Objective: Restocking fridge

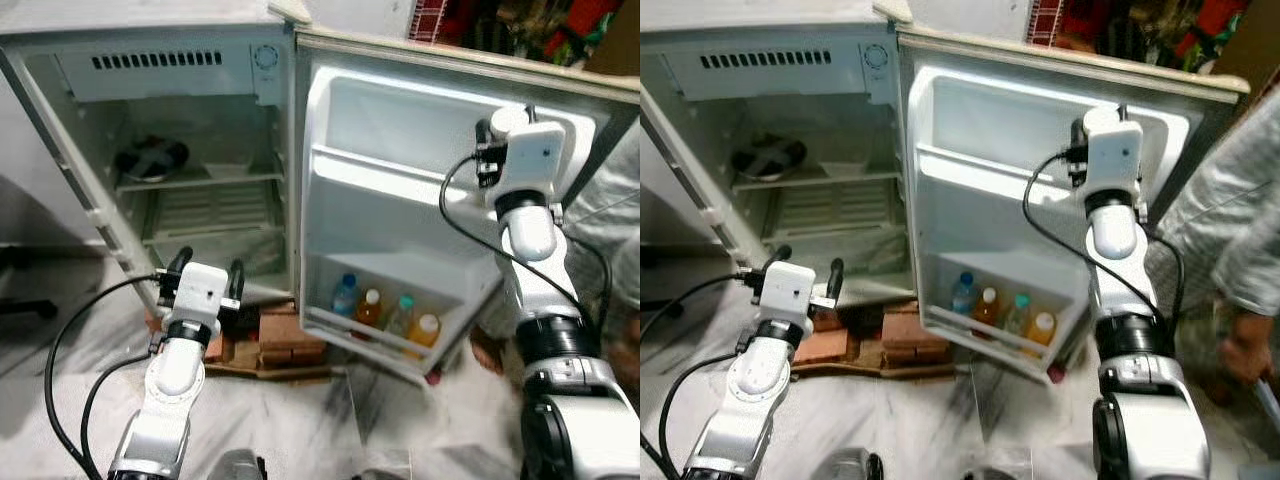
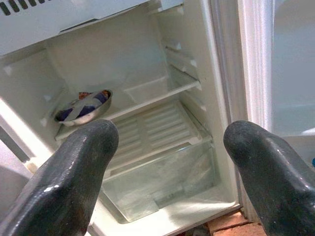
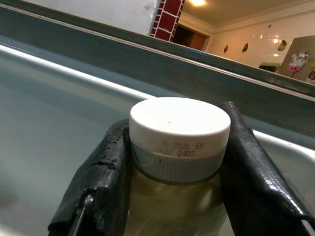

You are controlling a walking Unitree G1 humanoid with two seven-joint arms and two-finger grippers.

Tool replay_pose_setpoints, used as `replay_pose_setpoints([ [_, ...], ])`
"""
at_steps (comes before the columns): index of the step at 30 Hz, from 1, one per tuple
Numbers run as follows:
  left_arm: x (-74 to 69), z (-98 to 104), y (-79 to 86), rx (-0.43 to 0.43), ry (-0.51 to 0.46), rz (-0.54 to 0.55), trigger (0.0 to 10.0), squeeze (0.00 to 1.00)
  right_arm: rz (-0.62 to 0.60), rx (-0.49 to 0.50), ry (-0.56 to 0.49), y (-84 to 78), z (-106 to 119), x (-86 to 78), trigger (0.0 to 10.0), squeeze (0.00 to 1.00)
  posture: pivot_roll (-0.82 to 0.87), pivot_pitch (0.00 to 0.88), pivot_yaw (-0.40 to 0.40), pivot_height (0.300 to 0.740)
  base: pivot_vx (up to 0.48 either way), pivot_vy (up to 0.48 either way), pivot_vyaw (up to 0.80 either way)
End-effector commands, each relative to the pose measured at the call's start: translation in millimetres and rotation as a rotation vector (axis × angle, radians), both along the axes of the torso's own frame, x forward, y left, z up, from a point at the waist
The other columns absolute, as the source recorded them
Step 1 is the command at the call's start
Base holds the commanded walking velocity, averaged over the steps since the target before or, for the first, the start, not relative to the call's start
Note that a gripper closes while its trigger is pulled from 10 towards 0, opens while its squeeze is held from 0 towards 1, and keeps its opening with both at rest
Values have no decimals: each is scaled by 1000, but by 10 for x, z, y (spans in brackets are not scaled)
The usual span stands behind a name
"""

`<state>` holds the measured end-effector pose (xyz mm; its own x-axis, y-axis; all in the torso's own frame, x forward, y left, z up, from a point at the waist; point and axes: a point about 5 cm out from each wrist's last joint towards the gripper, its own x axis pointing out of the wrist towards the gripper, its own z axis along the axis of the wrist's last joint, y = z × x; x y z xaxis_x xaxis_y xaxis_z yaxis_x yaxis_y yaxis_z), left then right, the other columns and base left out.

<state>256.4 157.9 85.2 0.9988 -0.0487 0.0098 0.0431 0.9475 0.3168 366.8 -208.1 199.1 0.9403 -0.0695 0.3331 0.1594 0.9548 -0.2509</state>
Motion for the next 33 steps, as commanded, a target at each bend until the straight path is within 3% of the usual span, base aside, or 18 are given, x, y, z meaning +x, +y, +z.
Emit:
replay_pose_setpoints([
  [1, -14, 19, -9, 6, 2, -8, 10000, 0, -11, 10, 36, 43, -49, 55, 10000, 0, 127, 42, -66, 740, 0, 0, 0],
  [3, -21, 20, -4, 5, 2, -5, 10000, 0, -11, 25, 69, 71, -111, 82, 10000, 0, 128, 44, -68, 740, 0, 0, 0],
  [4, -26, 19, -1, 6, 2, -4, 10000, 0, -19, 32, 80, 75, -137, 92, 10000, 365, 128, 46, -68, 740, 0, 0, 0],
  [5, -26, 19, -1, 6, 2, -4, 10000, 0, -19, 32, 80, 75, -137, 92, 10000, 365, 128, 46, -68, 740, 0, 0, 0],
  [6, -29, 18, 0, 6, 3, -5, 10000, 0, -18, 36, 80, 77, -144, 98, 10000, 1000, 128, 47, -67, 740, 0, 0, 0],
  [13, -33, 11, -6, 10, 7, -11, 10000, 0, -44, 16, 16, 1, -43, 91, 10000, 1000, 121, 48, -62, 740, 0, 0, 0],
  [17, -26, 15, -11, 12, 8, -11, 10000, 0, -39, 0, -140, -28, 214, 43, 10000, 1000, 118, 49, -59, 740, 0, 0, 0],
  [25, -25, 21, 10, 17, 4, 5, 10000, 0, 4, -10, -240, -7, 444, -27, 10000, 1000, 123, 51, -58, 740, 0, 0, 0],
  [29, -26, 39, 52, 26, -2, 25, 10000, 0, 41, -39, -271, -20, 473, -171, 10000, 1000, 123, 52, -57, 740, 0, 0, 0],
  [33, 0, 108, 75, 37, -34, 42, 10000, 0, 41, -47, -257, -6, 355, -371, 10000, 1000, 111, 55, -53, 740, 0, 0, 0],
])
